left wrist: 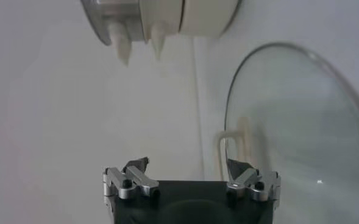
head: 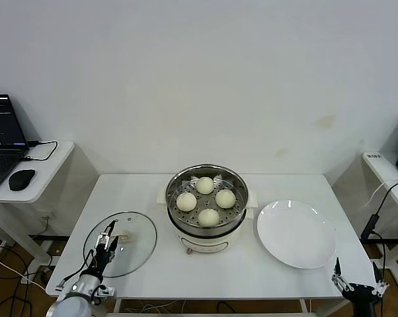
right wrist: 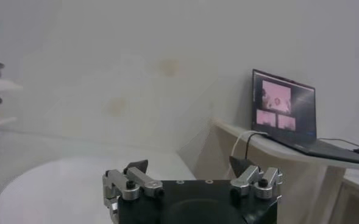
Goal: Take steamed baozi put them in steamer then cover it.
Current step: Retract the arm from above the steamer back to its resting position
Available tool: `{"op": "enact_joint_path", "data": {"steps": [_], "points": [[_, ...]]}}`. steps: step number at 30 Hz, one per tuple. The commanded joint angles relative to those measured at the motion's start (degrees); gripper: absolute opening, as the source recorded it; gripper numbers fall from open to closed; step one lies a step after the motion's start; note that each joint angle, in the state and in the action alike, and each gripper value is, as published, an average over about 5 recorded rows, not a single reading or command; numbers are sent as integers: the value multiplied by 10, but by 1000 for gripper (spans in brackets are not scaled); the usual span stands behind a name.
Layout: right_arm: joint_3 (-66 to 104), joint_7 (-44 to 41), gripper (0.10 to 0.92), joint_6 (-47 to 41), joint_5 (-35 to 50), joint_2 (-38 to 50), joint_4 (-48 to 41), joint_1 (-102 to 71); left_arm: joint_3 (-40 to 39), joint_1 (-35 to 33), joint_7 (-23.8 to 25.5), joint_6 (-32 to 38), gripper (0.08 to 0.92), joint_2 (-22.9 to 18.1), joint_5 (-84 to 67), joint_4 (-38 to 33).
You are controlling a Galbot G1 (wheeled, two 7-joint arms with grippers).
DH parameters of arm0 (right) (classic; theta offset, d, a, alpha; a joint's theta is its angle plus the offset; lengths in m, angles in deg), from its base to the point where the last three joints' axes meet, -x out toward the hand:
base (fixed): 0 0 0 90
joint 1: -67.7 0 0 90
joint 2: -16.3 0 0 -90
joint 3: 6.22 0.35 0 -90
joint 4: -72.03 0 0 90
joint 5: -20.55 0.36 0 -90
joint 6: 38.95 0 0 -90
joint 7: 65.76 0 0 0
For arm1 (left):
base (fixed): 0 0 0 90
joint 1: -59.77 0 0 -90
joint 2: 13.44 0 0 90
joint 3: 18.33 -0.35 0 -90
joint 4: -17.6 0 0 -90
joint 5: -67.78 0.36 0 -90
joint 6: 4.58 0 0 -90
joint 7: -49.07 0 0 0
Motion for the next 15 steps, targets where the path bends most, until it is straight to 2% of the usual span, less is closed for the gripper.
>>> {"op": "enact_joint_path", "data": {"steps": [1, 10, 13, 15], "points": [[7, 2, 823, 1, -7, -9, -2, -4, -11, 65, 1, 1, 823, 6, -5, 68], [2, 0, 823, -1, -13, -9, -12, 3, -14, 77, -4, 3, 820, -1, -13, 90], [2, -1, 823, -2, -14, -9, -16, 6, -15, 79, -3, 3, 774, -3, -16, 94], [2, -1, 823, -2, -14, -8, -18, 8, -17, 80, -3, 3, 714, -4, -18, 97]]}}
